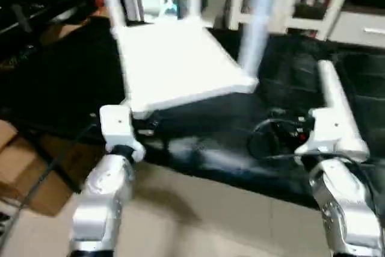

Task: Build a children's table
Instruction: Move to table

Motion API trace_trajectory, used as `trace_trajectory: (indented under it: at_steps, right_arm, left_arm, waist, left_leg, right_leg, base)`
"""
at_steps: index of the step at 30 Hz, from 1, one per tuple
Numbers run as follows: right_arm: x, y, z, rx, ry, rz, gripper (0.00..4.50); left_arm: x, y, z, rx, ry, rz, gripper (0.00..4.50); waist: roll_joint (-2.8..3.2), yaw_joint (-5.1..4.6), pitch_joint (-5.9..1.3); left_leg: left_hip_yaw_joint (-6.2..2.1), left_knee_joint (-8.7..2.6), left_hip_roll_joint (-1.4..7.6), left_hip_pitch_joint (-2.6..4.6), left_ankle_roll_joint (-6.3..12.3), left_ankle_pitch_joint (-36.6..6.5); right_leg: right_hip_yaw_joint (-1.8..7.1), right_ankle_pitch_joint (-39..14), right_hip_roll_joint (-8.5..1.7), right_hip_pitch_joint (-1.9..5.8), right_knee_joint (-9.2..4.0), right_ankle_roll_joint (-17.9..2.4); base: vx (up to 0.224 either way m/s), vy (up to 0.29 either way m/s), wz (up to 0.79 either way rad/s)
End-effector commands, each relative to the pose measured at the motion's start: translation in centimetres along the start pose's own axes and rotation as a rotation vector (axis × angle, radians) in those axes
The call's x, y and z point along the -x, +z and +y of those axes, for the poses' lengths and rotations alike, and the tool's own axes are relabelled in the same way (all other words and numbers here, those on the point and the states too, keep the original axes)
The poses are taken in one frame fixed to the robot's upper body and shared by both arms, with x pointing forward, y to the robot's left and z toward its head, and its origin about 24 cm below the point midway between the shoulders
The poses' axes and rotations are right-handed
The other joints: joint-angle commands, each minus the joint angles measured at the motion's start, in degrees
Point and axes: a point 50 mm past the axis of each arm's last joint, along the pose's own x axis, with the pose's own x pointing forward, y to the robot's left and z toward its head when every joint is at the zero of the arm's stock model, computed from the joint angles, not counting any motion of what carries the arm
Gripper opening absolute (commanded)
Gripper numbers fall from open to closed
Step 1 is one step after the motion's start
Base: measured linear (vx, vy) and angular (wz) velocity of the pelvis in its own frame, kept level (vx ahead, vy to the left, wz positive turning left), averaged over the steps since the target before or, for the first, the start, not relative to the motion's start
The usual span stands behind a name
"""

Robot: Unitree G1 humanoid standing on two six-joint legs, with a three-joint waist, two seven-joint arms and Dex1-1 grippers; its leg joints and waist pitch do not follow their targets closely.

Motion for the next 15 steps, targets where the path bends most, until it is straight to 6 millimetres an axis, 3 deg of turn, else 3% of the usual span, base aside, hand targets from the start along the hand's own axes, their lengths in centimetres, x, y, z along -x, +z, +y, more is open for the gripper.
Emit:
trace_trajectory:
  at_steps: [1,2,3,4,5,6,7,8,9,10,11,12,13,14,15]
  right_arm:
    - [-0.13,0.5,0.13,-0.003,0.001,-0.018,3.24]
    - [-0.13,0.5,0.13,-0.003,0.001,-0.018,3.24]
    - [-0.13,0.5,0.13,-0.003,0.001,-0.018,3.24]
    - [-0.13,0.5,0.13,-0.003,0.001,-0.018,3.24]
    - [-0.13,0.5,0.13,-0.003,0.001,-0.018,3.24]
    - [-0.13,0.5,0.13,-0.003,0.001,-0.018,3.24]
    - [-0.13,0.5,0.13,-0.003,0.001,-0.018,3.24]
    - [-0.13,0.5,0.13,-0.003,0.001,-0.018,3.24]
    - [-0.13,0.5,0.13,-0.003,0.001,-0.018,3.24]
    - [-0.13,0.5,0.13,-0.003,0.001,-0.018,3.24]
    - [-0.13,0.5,0.13,-0.003,0.001,-0.018,3.24]
    - [-0.13,0.5,0.13,-0.003,0.001,-0.018,3.24]
    - [-0.13,0.5,0.13,-0.003,0.001,-0.018,3.24]
    - [-0.13,0.5,0.13,-0.003,0.001,-0.018,3.24]
    - [-0.13,0.5,0.13,-0.003,0.001,-0.018,3.24]
  left_arm:
    - [-0.07,0.39,0.07,-0.016,-0.002,-0.013,4.44]
    - [-0.07,0.39,0.07,-0.016,-0.002,-0.013,4.44]
    - [-0.07,0.39,0.07,-0.016,-0.002,-0.013,4.44]
    - [-0.07,0.39,0.07,-0.016,-0.002,-0.013,4.44]
    - [-0.07,0.39,0.07,-0.016,-0.002,-0.013,4.44]
    - [-0.07,0.39,0.07,-0.016,-0.002,-0.013,4.44]
    - [-0.07,0.39,0.07,-0.016,-0.002,-0.013,4.44]
    - [-0.07,0.39,0.07,-0.016,-0.002,-0.013,4.44]
    - [-0.07,0.39,0.07,-0.016,-0.002,-0.013,4.44]
    - [-0.07,0.39,0.07,-0.016,-0.002,-0.013,4.44]
    - [-0.07,0.39,0.07,-0.016,-0.002,-0.013,4.44]
    - [-0.07,0.39,0.07,-0.016,-0.002,-0.013,4.44]
    - [-0.07,0.39,0.07,-0.016,-0.002,-0.013,4.44]
    - [-0.07,0.39,0.07,-0.016,-0.002,-0.013,4.44]
    - [-0.07,0.39,0.07,-0.016,-0.002,-0.013,4.44]
  waist:
    - [-2.53,0.87,-2.91]
    - [-2.53,0.41,-2.55]
    - [-2.08,0.21,-2.55]
    - [0.14,-0.26,-2.3]
    - [3.55,-1.04,-2.21]
    - [4.45,-2.46,-3.56]
    - [4.45,-2.46,-3.56]
    - [3.98,-2.63,-3.59]
    - [3.91,-1.6,-2.94]
    - [3.58,-1.58,-3.4]
    - [2.05,-1.24,-3.52]
    - [-0.72,-1.18,-3.64]
    - [-2.12,-0.64,-3.9]
    - [-2.77,1.2,-4.18]
    - [-3.05,1.0,-3.46]
  left_leg:
    - [2.27,3.84,-4.51,-1.63,0.33,-6.6]
    - [2.06,3.36,-4.4,-0.9,-1.89,-8.0]
    - [1.75,2.14,-4.05,-0.45,-1.96,-8.6]
    - [0.42,-1.52,-2.57,-0.05,-0.36,-7.0]
    - [-4.07,-9.06,4.84,3.77,0.88,-2.5]
    - [-13.31,-15.23,18.31,6.6,7.51,8.7]
    - [-13.31,-15.23,18.31,6.6,7.51,8.7]
    - [-10.02,-12.01,12.13,7.11,10.03,26.6]
    - [-7.46,-12.83,9.59,5.2,14.04,30.3]
    - [-6.66,-12.79,8.22,5.31,15.87,29.5]
    - [-5.96,-13.42,6.44,4.99,18.4,23.8]
    - [-4.07,-11.98,2.19,4.09,17.55,14.2]
    - [-0.87,-5.99,-3.71,1.01,15.7,9.3]
    - [2.84,2.86,-5.95,-0.62,7.08,-6.1]
    - [2.59,3.73,-5.5,-1.2,3.12,-7.2]
  right_leg:
    - [3.0,-1.7,-4.98,3.9,-9.94,-27.8]
    - [2.81,-6.7,-5.52,3.77,-10.72,-23.3]
    - [3.01,-9.3,-5.67,4.06,-11.3,-21.4]
    - [2.27,-15.6,-5.22,4.56,-12.82,-13.9]
    - [-2.65,-14.4,-0.41,3.06,-12.54,-0.1]
    - [-2.54,-15.5,-0.23,-2.35,2.98,8.9]
    - [-2.54,-15.5,-0.23,-2.35,2.98,8.9]
    - [-0.38,-8.6,-0.37,-6.22,7.51,5.7]
    - [0.23,-4.2,0.45,-4.89,6.03,2.1]
    - [0.26,-2.2,0.73,-4.02,4.72,0.3]
    - [1.14,1.5,0.6,-2.09,0.9,-5.7]
    - [1.55,8.1,-0.49,-0.07,-3.76,-16.8]
    - [2.36,12.5,-1.6,2.56,-7.07,-25.5]
    - [3.58,10.3,-4.32,4.12,-9.89,-31.7]
    - [3.25,8.1,-4.38,3.54,-9.72,-30.7]
  base:
    - [-0.06,-0.301,-0.03]
    - [-0.057,-0.26,-0.01]
    - [-0.057,-0.26,-0.01]
    - [-0.063,-0.223,0.07]
    - [-0.073,-0.219,0.04]
    - [-0.095,-0.318,0.02]
    - [-0.059,-0.213,0.0]
    - [-0.052,-0.192,-0.01]
    - [-0.03,-0.093,0.0]
    - [-0.067,-0.222,0.03]
    - [-0.063,-0.292,0.01]
    - [-0.063,-0.292,0.01]
    - [-0.067,-0.353,-0.07]
    - [-0.073,-0.363,0.01]
    - [-0.073,-0.363,0.01]
